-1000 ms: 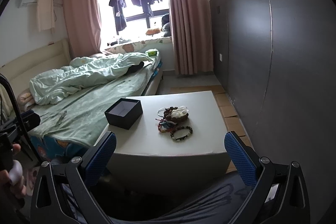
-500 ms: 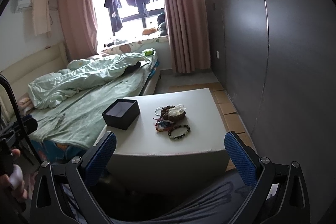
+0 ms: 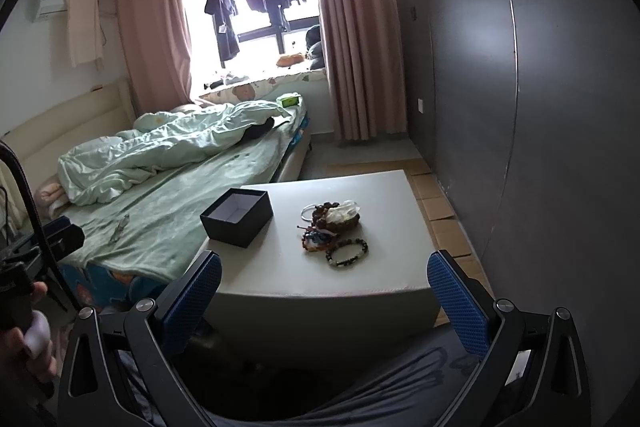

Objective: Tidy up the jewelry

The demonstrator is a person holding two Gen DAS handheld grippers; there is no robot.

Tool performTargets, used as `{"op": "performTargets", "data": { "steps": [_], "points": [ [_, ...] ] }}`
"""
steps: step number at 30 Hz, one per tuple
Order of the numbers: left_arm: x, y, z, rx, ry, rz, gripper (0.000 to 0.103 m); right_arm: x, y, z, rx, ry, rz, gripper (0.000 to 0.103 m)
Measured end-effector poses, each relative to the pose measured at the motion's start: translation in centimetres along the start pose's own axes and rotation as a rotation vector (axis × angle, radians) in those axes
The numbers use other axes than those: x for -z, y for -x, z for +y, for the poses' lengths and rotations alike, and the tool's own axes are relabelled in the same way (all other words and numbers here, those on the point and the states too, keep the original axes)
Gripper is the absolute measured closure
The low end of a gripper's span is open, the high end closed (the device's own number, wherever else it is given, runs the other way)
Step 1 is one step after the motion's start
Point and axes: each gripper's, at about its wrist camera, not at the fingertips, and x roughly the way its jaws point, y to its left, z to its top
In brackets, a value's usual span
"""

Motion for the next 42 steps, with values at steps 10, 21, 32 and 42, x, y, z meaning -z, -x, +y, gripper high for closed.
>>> {"op": "performTargets", "data": {
  "steps": [10, 21, 32, 42],
  "points": [
    [-0.1, 0.4, 0.5, 0.001, 0.014, -0.006, 0.0, -0.1, -0.1, -0.3, -0.008, -0.009, 0.023, 0.0],
    [-0.5, -1.1, -0.2, 0.028, -0.007, 0.009, 0.0, 0.2, -0.2, -1.1, 0.024, -0.031, 0.01, 0.0],
    [-1.8, -5.6, -1.0, 0.085, -0.038, 0.052, 0.0, 0.6, -2.9, -3.0, 0.059, -0.062, 0.012, 0.0],
    [-2.3, -10.7, -0.8, 0.143, -0.019, 0.113, 0.0, -0.1, -8.2, -5.6, 0.015, -0.132, 0.098, 0.011]
  ]
}}
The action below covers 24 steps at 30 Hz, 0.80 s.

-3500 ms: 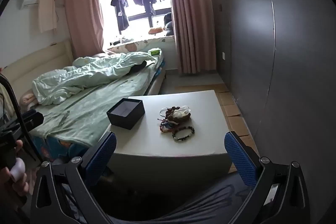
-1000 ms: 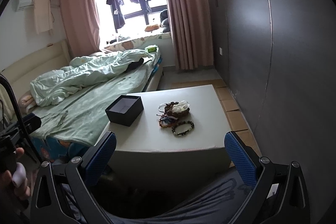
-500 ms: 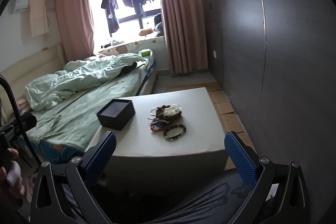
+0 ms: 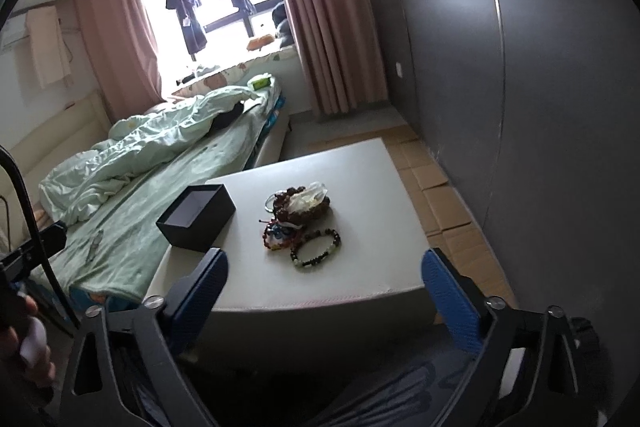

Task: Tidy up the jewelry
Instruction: 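Close the left gripper on the brown bead bracelet while the right gripper pulls white tissue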

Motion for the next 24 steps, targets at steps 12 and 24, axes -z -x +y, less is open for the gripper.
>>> {"op": "performTargets", "data": {
  "steps": [12, 24],
  "points": [
    [-1.9, -7.6, 0.9, 0.079, 0.02, 0.069, 0.004, -2.1, -7.0, -0.4, -0.069, -0.024, 0.111, 0.033],
    [-4.1, -13.6, 2.7, 0.086, 0.046, 0.164, 0.018, -5.0, -14.9, -0.1, -0.161, -0.08, 0.186, 0.047]
  ]
}}
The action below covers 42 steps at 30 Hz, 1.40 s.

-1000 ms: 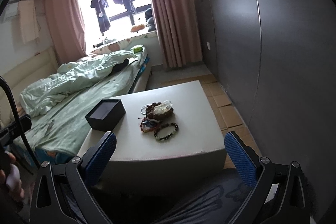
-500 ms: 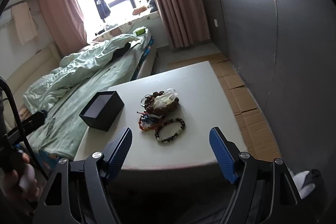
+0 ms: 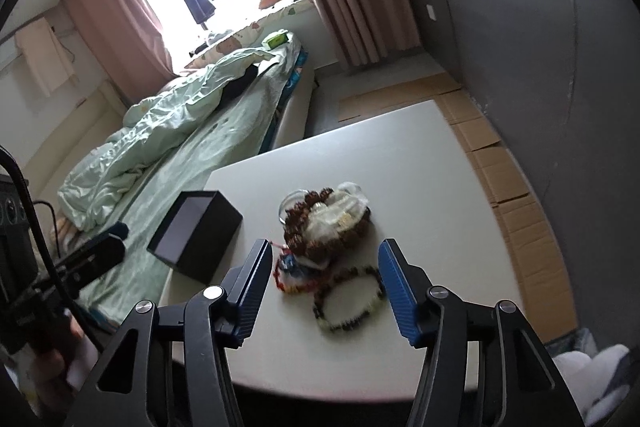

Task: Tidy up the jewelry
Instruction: 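Close the left gripper on the brown bead bracelet while the right gripper pulls white tissue, then lift the brown bead bracelet with the left gripper toward the black box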

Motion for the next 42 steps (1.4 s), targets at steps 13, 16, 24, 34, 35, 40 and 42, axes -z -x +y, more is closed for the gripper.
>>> {"op": "performTargets", "data": {
  "steps": [13, 16, 24, 34, 35, 40, 42],
  "points": [
    [-1.6, -5.2, 1.7, 0.017, 0.066, 0.097, 0.028, -2.7, -8.6, -1.9, -0.068, -0.11, 0.124, 0.06],
    [-2.0, -6.5, 2.1, 0.021, 0.089, 0.128, 0.031, -3.0, -10.2, -1.8, -0.08, -0.117, 0.157, 0.06],
    [-2.7, -8.7, 2.5, 0.039, 0.127, 0.174, 0.033, -3.0, -12.2, -1.7, -0.091, -0.115, 0.233, 0.099],
    [-2.8, -11.8, 1.4, 0.086, 0.153, 0.225, 0.033, -4.1, -6.7, -3.6, -0.205, -0.189, 0.102, 0.1],
    [-2.7, -12.1, 1.4, 0.088, 0.155, 0.232, 0.035, -4.1, -6.1, -3.7, -0.214, -0.192, 0.087, 0.1],
    [-2.0, -13.9, 1.3, 0.086, 0.163, 0.28, 0.042, -4.4, -3.6, -3.7, -0.235, -0.201, 0.027, 0.1],
    [-1.8, -14.4, 1.3, 0.083, 0.161, 0.293, 0.043, -4.5, -2.7, -3.6, -0.234, -0.201, 0.002, 0.1]
  ]
}}
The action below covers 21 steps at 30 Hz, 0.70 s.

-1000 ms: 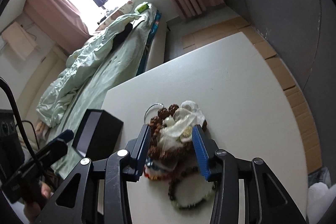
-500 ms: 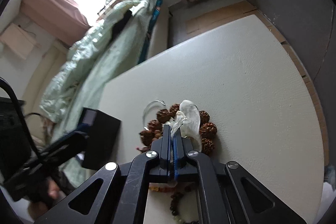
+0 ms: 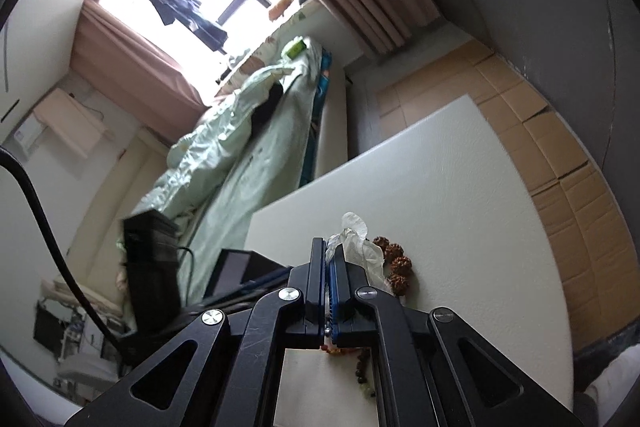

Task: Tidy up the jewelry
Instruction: 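Lift the brown bead bracelet with the left gripper toward the black box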

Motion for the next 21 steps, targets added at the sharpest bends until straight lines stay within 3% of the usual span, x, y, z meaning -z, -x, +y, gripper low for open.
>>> {"op": "performTargets", "data": {
  "steps": [5, 7, 8, 9, 14, 21],
  "points": [
    [0.0, -1.4, -0.3, -0.017, -0.022, 0.04, 0.048, 0.1, 1.6, 0.2, 0.012, -0.002, -0.047, 0.1],
    [-0.1, -2.1, -0.4, -0.03, -0.034, 0.068, 0.061, 0.2, 2.4, 0.3, 0.023, -0.003, -0.075, 0.1],
    [-0.1, -2.5, -0.5, -0.04, -0.042, 0.085, 0.072, 0.3, 2.7, 0.3, 0.027, -0.004, -0.088, 0.1],
    [-0.1, -2.8, -0.6, -0.054, -0.053, 0.093, 0.074, 0.3, 3.0, 0.2, 0.029, -0.006, -0.097, 0.1],
    [0.1, -2.2, -1.4, -0.094, -0.107, 0.08, 0.078, 0.8, 3.9, 0.3, 0.046, -0.005, -0.125, 0.1],
    [-0.2, 0.6, -2.8, -0.057, -0.149, 0.031, 0.083, 0.9, 4.1, 0.4, 0.059, -0.014, -0.136, 0.1]
  ]
}}
